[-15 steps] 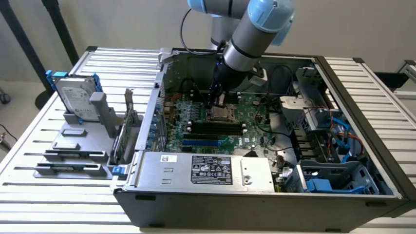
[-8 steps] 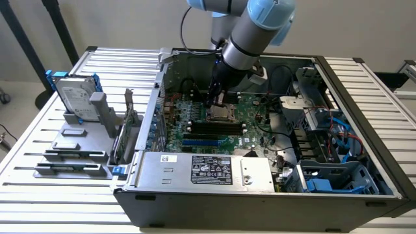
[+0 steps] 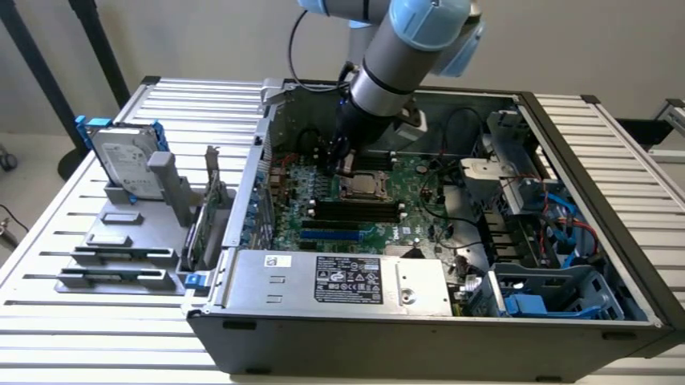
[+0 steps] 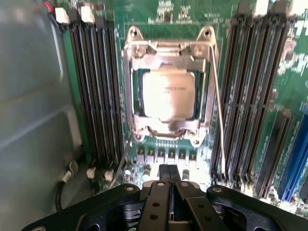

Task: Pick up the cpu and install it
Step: 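Close the cpu cover, then install the first cpu locking lever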

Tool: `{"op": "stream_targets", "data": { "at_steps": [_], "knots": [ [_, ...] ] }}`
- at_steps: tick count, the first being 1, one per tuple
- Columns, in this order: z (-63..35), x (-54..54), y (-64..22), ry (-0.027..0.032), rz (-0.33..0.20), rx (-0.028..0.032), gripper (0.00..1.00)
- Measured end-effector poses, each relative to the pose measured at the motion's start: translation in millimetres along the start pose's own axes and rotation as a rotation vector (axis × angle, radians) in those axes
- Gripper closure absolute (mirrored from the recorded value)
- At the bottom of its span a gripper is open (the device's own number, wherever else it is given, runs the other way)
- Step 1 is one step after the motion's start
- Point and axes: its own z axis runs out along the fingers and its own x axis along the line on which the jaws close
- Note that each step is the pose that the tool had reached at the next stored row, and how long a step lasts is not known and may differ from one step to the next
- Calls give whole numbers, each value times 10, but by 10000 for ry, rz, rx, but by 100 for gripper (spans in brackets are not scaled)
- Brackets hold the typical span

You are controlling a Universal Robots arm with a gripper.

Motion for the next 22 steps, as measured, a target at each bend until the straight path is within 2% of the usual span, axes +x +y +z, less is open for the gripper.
{"op": "stream_targets", "data": {
  "at_steps": [6,22],
  "knots": [
    [-5,-19,-166,252,-72,93,89],
    [-5,-16,-190,262,-75,87,89]
  ]
}}
